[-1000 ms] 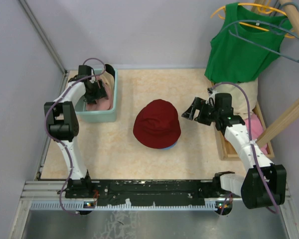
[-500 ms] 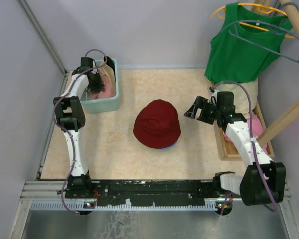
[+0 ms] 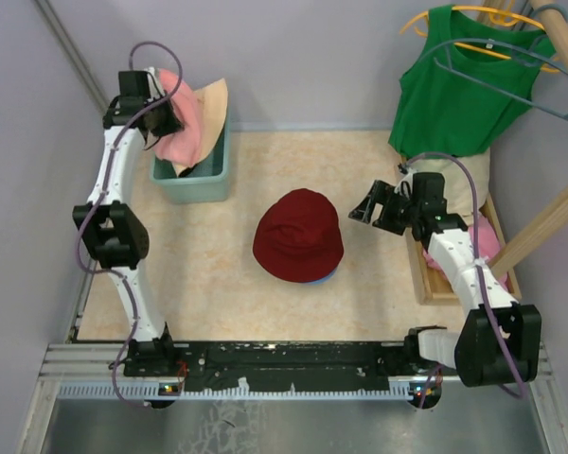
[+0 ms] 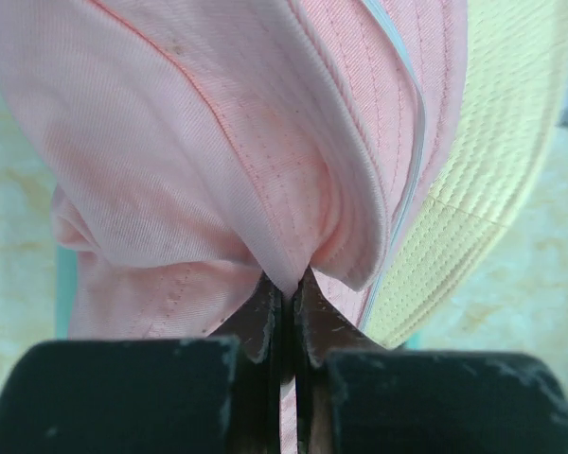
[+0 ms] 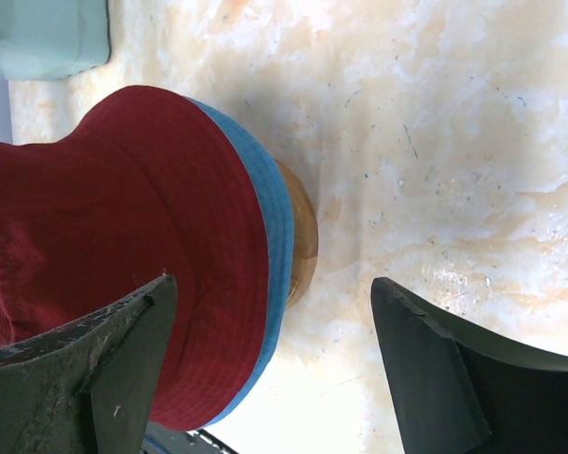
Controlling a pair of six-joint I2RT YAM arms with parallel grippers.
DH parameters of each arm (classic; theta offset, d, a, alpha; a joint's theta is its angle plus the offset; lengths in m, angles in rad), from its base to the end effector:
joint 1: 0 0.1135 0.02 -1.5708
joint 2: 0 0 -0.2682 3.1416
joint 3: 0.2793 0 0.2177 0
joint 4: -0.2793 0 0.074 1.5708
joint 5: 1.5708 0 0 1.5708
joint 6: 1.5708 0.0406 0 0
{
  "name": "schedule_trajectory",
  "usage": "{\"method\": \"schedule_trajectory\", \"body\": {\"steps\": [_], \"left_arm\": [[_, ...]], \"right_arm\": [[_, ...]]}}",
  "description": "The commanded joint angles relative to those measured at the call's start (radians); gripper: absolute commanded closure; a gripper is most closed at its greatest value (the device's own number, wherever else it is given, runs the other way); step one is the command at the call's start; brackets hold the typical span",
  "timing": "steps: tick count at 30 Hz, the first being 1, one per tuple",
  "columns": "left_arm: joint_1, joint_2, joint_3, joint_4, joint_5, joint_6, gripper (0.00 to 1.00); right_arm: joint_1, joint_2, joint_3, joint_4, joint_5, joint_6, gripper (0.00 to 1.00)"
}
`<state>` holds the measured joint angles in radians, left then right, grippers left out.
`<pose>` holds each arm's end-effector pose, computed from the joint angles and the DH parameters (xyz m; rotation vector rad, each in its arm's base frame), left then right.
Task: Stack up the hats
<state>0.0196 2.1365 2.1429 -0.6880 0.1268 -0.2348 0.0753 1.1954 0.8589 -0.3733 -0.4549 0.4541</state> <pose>0.4614 0.0039 0.3293 -0.2187 2.2481 -0.2580 0.2208 0.0345 0.2786 0.1934 2.3107 0.7921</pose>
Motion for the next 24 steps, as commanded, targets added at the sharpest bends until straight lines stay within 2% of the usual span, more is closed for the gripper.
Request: {"method": "schedule_trajectory", "body": {"steps": [1, 7, 12, 15, 16, 18, 21, 22, 23, 24], "left_arm": [[0.006, -0.136, 0.008, 0.022, 0.028, 0.007, 1.00], [0.005, -0.176, 0.000, -0.032, -0.034, 0.024, 1.00], [0.006, -0.171, -0.025, -0.035, -0.028, 0.031, 1.00], [0.005, -0.164, -0.029, -0.034, 0.005, 0.023, 0.88], [0.005, -0.166, -0.037, -0.029, 0.007, 0.021, 0.90], [0.005, -0.171, -0.052, -0.021, 0.004, 0.018, 1.00], [0.005, -0.168, -0.054, -0.020, 0.018, 0.020, 1.00], [0.006, -0.169, -0.056, -0.024, 0.019, 0.020, 0.98], [0.006, -0.170, -0.057, -0.026, 0.019, 0.019, 0.85], [0.005, -0.172, -0.060, -0.025, 0.018, 0.022, 0.77]], "right_arm": [[-0.005, 0.016, 0.037, 0.060, -0.034, 0.008, 0.17], [0.000, 0.026, 0.038, 0.072, -0.055, 0.008, 0.17], [-0.001, 0.013, 0.019, 0.081, -0.059, 0.009, 0.17], [0.000, 0.005, 0.008, 0.082, -0.060, 0.006, 0.17], [0.000, 0.004, 0.005, 0.082, -0.061, 0.006, 0.17], [0.001, 0.000, 0.000, 0.086, -0.061, 0.008, 0.17], [0.000, 0.000, -0.004, 0.086, -0.062, 0.007, 0.17], [0.001, 0.001, -0.006, 0.085, -0.062, 0.006, 0.17], [0.001, 0.001, -0.006, 0.086, -0.064, 0.006, 0.17], [0.001, 0.003, -0.006, 0.086, -0.064, 0.006, 0.17]]}}
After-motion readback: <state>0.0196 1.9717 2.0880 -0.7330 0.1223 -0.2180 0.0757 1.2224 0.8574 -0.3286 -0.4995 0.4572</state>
